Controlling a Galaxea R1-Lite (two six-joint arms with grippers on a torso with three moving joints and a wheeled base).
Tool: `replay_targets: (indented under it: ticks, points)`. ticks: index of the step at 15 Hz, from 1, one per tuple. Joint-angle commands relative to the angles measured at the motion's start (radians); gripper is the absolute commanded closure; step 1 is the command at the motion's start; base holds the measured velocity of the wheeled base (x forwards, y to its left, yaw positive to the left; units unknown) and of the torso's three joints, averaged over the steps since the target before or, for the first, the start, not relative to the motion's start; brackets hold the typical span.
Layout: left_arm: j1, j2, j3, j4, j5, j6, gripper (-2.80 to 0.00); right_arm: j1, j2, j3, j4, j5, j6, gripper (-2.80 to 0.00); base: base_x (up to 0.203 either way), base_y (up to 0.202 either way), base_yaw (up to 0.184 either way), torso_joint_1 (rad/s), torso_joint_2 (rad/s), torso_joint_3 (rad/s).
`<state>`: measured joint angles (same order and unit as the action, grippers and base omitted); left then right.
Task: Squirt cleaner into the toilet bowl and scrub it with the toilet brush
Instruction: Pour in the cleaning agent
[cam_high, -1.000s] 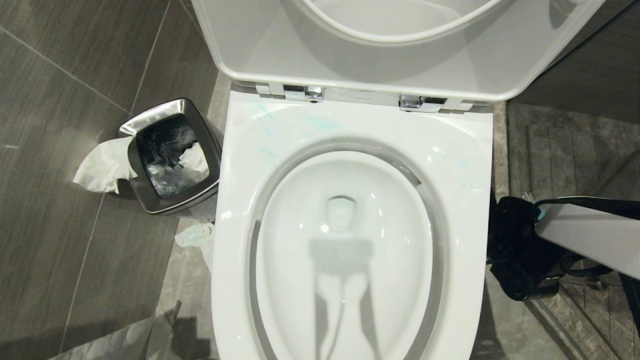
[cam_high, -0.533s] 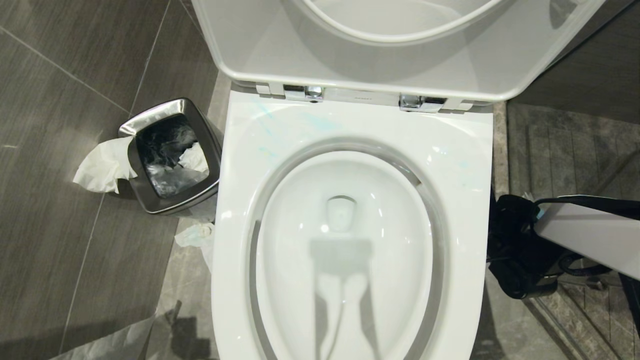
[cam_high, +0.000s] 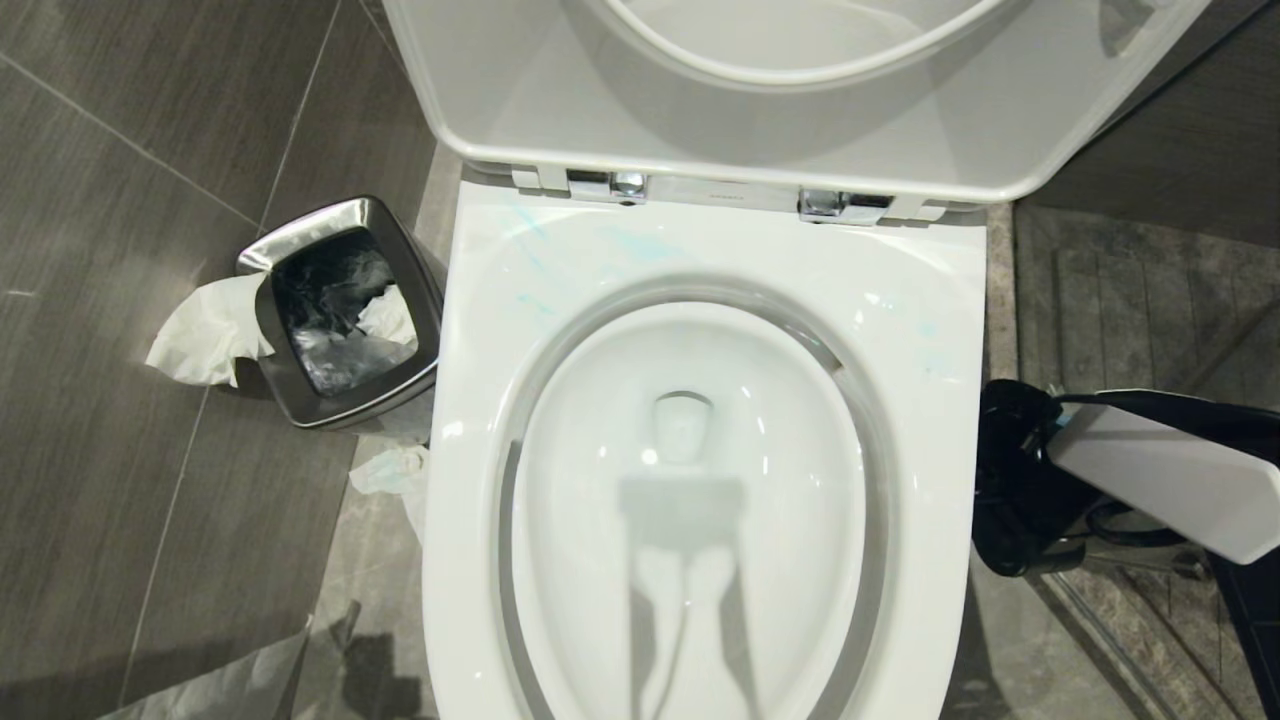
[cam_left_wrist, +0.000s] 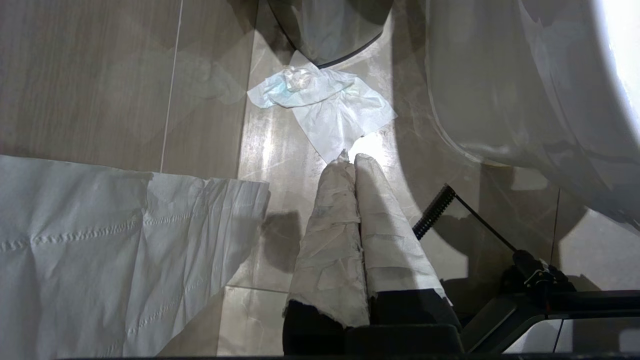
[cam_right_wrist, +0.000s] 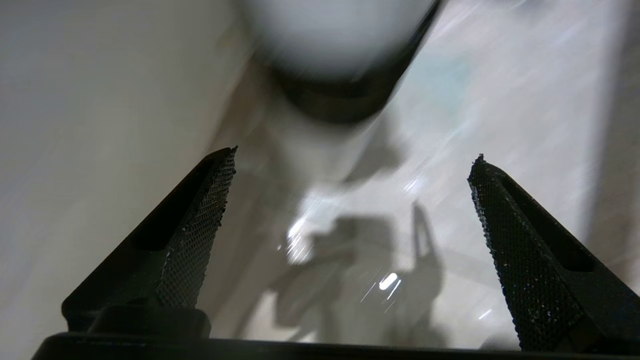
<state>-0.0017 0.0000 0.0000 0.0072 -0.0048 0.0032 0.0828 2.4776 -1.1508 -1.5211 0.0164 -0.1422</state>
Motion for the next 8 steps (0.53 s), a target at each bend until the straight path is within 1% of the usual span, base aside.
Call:
replay_targets:
  ticks: [1, 5, 8]
  points:
    - [0.0, 0.0, 0.002, 0.0, 0.0, 0.0, 0.0, -0.001, 0.05, -0.093, -0.009, -0.046, -0.018, -2.8, 0.0, 0.0, 0.0, 0.0, 0.0, 0.0]
    - [0.0, 0.001, 0.002, 0.0, 0.0, 0.0, 0.0, -0.006, 0.068, -0.113, -0.009, -0.02, -0.02, -2.8, 0.0, 0.0, 0.0, 0.0, 0.0, 0.0]
    - [0.0, 0.0, 0.002, 0.0, 0.0, 0.0, 0.0, -0.005, 0.09, -0.178, -0.009, -0.017, -0.019, -2.8, 0.0, 0.0, 0.0, 0.0, 0.0, 0.0]
